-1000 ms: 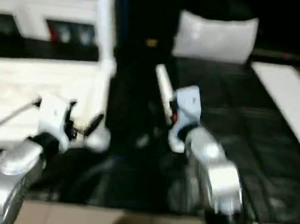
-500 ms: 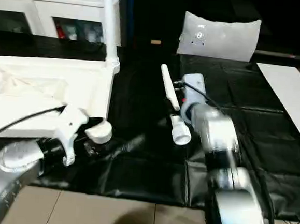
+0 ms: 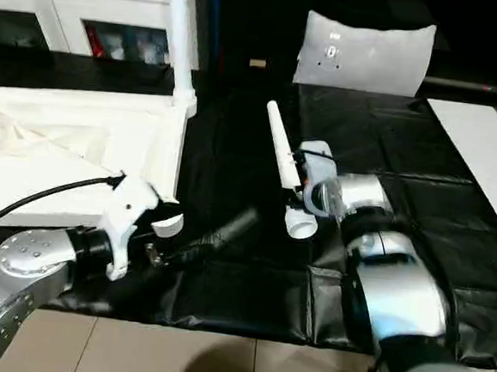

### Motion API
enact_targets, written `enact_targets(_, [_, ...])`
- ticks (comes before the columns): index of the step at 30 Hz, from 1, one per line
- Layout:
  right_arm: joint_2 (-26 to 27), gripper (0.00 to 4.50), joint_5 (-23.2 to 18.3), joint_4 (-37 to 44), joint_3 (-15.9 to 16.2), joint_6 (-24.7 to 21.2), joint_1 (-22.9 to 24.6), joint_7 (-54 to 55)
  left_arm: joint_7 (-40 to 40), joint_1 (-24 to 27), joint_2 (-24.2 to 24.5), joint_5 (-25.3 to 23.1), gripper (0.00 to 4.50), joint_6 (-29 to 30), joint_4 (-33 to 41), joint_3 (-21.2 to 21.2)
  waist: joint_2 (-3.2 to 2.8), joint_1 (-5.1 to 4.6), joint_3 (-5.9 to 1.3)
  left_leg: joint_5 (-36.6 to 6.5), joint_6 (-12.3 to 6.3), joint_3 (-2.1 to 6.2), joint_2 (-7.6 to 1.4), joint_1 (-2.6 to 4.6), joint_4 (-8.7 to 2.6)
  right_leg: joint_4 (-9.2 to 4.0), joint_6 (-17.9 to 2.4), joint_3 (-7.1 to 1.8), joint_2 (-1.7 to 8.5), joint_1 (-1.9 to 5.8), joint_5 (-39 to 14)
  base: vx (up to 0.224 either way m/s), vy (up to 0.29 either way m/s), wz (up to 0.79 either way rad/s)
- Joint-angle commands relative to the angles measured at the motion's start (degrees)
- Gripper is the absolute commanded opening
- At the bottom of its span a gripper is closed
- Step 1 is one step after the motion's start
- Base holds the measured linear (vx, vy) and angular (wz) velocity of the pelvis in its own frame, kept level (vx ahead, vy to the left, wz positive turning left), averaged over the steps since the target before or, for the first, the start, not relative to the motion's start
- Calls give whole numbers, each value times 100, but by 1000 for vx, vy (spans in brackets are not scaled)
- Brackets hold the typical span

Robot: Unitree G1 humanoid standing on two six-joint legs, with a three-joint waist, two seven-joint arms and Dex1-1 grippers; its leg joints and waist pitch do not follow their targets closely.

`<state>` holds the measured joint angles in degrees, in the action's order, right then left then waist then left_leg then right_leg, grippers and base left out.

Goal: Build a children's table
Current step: Pick table leg

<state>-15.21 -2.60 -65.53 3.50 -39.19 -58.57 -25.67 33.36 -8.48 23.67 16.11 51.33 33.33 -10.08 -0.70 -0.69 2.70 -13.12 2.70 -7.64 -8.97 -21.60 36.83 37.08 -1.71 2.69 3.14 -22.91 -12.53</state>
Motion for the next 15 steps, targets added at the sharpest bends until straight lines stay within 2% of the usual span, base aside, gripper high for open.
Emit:
enact_targets(1, [-27,297,75,-133,64,67,-95,-109,-57,12,17,20,450,48,128,-59,52,34,-338,-201,-395,-14,-318,-5,-395,-380,-1716,-239,429,359,-223,0,0,0])
enact_targets(3, [-49,281,126,-197,102,67,-129,-218,-73,57,-1,43,450,74,176,-73,50,48,-326,-329,-288,-40,-337,13,-408,-392,-1671,-241,433,348,-384,0,0,0])
enact_targets(4, [-62,256,153,-227,126,65,-144,-280,-78,74,-6,49,450,73,182,-78,51,52,-320,-355,-254,-51,-339,21,-410,-399,-1655,-248,430,339,-410,0,0,0])
enact_targets(6, [-87,246,213,-362,143,124,-203,-383,-92,74,-16,85,450,81,173,-82,89,52,-315,-399,-205,-66,-340,32,-417,-397,-1623,-256,423,332,-422,0,0,0])
enact_targets(7, [-98,246,238,-420,153,156,-226,-431,-101,66,-14,97,450,81,163,-86,80,59,-312,-413,-195,-67,-338,31,-419,-394,-1627,-260,428,329,-449,0,0,0])
enact_targets(10, [-140,209,248,-499,119,221,-267,-541,-146,14,-21,79,450,94,63,-83,69,80,-311,-358,-209,-79,-338,32,-411,-389,-1644,-268,429,328,-347,0,0,0])
enact_targets(15, [-178,192,239,-507,73,225,-241,-593,-202,-30,-53,39,450,75,-28,-87,83,91,-321,-272,-235,-89,-340,34,-408,-378,-1635,-268,423,335,-268,0,0,0])
